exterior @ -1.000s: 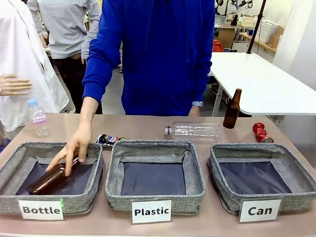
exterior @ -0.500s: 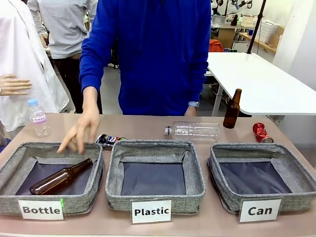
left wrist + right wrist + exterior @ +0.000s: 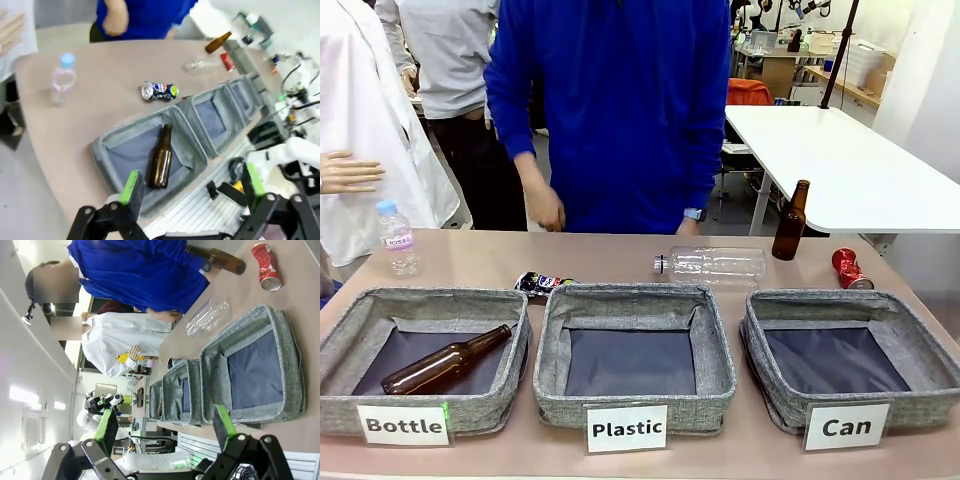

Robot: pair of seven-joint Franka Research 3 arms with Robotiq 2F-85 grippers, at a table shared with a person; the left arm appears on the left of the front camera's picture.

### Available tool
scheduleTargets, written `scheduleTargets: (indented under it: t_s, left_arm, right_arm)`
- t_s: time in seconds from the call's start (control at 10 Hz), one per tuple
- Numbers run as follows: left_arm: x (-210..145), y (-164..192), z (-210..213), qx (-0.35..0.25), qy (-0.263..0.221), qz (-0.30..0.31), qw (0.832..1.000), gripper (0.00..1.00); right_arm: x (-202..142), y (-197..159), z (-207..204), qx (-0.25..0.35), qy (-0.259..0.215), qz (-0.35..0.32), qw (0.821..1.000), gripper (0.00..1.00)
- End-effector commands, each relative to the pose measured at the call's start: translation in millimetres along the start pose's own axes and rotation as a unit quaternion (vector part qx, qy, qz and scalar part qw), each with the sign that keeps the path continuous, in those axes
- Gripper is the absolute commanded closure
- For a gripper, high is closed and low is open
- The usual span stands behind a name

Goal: Sort the can waste into the basket.
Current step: Pick up the can waste from the table and place it in the right Fabric basket.

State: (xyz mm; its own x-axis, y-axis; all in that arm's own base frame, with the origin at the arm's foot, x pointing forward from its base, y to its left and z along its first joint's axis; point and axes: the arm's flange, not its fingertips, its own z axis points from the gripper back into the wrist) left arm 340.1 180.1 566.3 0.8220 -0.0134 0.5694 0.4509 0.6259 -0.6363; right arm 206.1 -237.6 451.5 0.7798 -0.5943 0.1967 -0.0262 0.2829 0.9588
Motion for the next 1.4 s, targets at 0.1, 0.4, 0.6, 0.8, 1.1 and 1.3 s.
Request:
scheduleTargets:
  t_s: [0.1,0.4,0.6,0.8,1.1,1.3]
  left_arm:
    - [46,-35,-109,0.048,0.101,-0.056,0.992,0.0]
    - [78,-62,-228,0.133,0.165,-0.115,0.971,0.0]
    - [76,-67,-281,0.137,0.212,-0.122,0.96,0.0]
    - [67,-72,-281,0.125,0.193,-0.132,0.964,0.0]
    - [67,-72,-281,0.125,0.193,-0.132,0.964,0.0]
    - [63,-77,-303,0.2,0.188,-0.084,0.958,0.0]
  right_arm:
    - [3,1,1,0.01,-0.006,0.012,1.0,0.0]
    - [3,1,1,0.01,-0.006,0.012,1.0,0.0]
    - [3,1,1,0.01,-0.006,0.012,1.0,0.0]
    - [3,1,1,0.01,-0.006,0.012,1.0,0.0]
    - [3,1,1,0.01,-0.006,0.012,1.0,0.0]
    - [3,1,1,0.01,-0.006,0.012,1.0,0.0]
